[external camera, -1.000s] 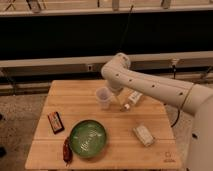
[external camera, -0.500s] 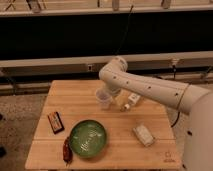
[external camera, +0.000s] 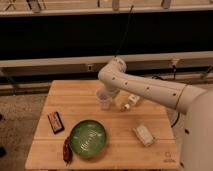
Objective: Pick up the ceramic cup
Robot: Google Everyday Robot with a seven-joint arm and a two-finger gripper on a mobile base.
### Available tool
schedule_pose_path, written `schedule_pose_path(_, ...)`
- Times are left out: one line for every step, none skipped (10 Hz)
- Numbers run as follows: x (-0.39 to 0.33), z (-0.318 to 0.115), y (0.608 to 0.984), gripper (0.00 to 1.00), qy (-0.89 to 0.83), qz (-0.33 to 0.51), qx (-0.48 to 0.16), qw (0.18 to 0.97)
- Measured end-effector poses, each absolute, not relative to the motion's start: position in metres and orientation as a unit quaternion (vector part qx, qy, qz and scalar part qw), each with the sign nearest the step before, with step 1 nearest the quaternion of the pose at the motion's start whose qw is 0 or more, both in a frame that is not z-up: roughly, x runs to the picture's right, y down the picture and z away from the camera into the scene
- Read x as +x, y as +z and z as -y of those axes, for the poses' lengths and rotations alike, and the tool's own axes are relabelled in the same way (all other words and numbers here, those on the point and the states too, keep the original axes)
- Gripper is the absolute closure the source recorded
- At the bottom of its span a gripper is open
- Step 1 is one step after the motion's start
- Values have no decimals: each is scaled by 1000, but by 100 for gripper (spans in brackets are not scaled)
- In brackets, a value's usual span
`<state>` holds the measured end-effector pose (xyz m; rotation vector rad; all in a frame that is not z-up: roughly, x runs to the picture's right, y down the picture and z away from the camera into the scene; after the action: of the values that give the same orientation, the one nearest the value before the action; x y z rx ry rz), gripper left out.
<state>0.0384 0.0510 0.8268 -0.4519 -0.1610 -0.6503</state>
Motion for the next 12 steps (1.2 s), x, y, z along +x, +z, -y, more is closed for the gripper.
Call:
schedule_pose_path(36, -51, 827, 20, -319, 80, -220, 918)
schedule_pose_path(35, -51, 828, 20, -320, 81, -220, 918)
schedule_pose_path(36, -51, 829, 20, -321, 81, -221, 917)
schedule_pose_path(36, -50, 829, 20, -322, 81, -220, 917)
schedule_pose_path(34, -50, 830, 20, -325, 82, -221, 916)
schedule_pose_path(33, -50, 830, 20, -327, 83, -221, 915)
schedule_pose_path(32, -49, 831, 20, -328, 83, -221, 915)
schedule_pose_path(32, -49, 831, 20, -329, 84, -220, 914)
schedule_pose_path(31, -49, 832, 20, -331, 84, -220, 914)
schedule_pose_path(30, -48, 832, 20, -333, 85, -220, 913)
schedule_pose_path(30, -47, 832, 20, -334, 86, -219, 912)
schedule_pose_path(30, -47, 829, 20, -338, 86, -222, 911)
